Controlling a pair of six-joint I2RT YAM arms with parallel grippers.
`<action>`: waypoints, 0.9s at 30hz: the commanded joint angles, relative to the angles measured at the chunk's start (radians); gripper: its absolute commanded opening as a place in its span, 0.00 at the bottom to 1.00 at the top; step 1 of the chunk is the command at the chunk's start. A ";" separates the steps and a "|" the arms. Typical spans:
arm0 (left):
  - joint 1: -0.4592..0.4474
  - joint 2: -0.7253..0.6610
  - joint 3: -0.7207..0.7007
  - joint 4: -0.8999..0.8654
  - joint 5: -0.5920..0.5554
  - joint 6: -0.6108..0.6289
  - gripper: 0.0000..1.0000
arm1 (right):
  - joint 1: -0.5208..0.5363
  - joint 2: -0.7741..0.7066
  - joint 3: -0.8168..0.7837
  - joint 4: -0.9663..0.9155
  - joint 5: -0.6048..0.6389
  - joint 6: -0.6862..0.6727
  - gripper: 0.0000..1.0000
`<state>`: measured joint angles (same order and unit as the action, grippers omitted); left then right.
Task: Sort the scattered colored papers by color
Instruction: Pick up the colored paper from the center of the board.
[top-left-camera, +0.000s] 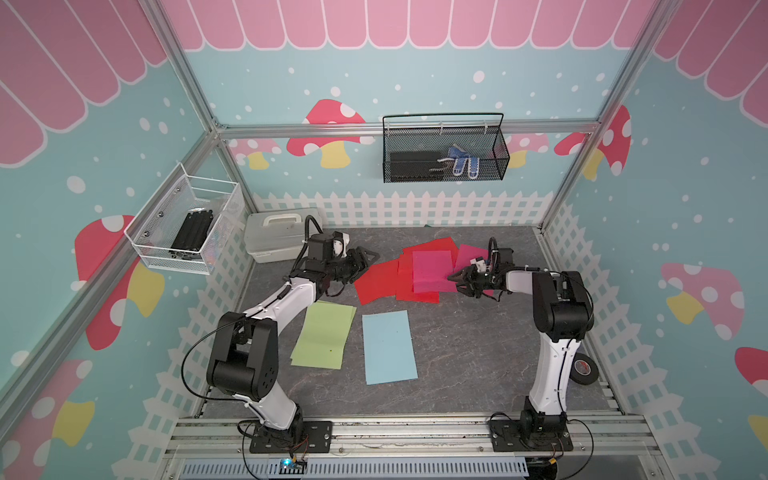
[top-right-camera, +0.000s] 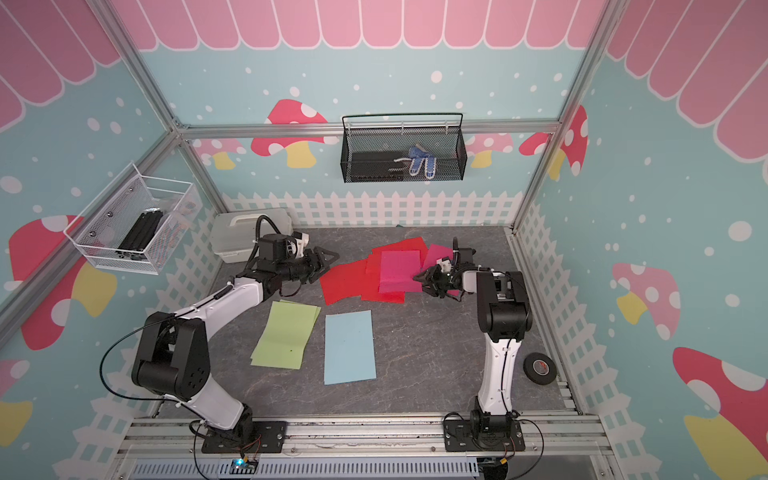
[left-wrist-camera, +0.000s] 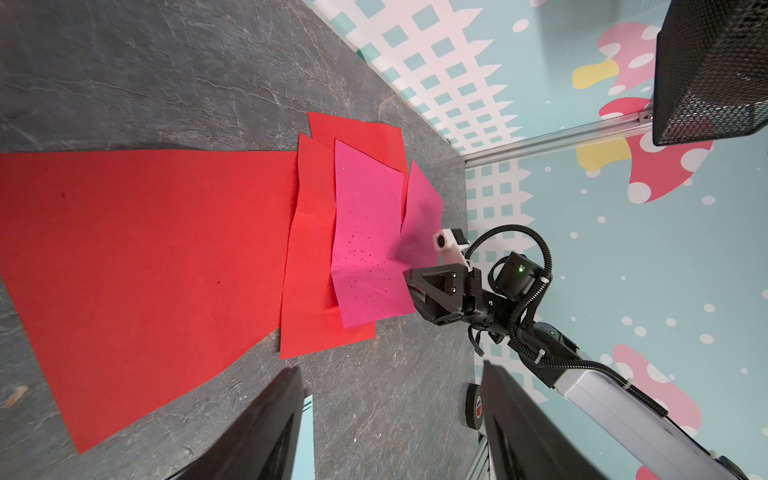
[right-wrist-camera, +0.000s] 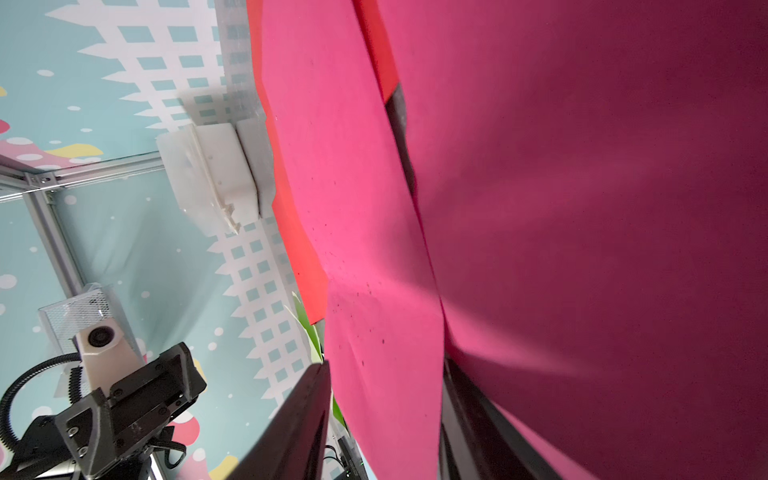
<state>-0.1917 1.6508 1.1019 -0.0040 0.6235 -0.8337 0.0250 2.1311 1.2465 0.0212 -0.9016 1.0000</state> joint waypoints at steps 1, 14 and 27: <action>0.005 0.018 -0.012 0.025 0.016 -0.014 0.70 | -0.005 0.037 0.009 0.071 -0.028 0.058 0.44; 0.003 0.039 -0.015 0.055 0.039 -0.031 0.70 | 0.014 0.115 0.070 0.176 -0.081 0.153 0.15; 0.003 0.082 -0.032 0.204 0.112 -0.129 0.70 | 0.046 0.004 0.043 0.136 -0.102 0.087 0.00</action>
<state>-0.1917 1.7172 1.0832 0.1150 0.6930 -0.9112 0.0608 2.2147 1.2961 0.1787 -0.9890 1.1259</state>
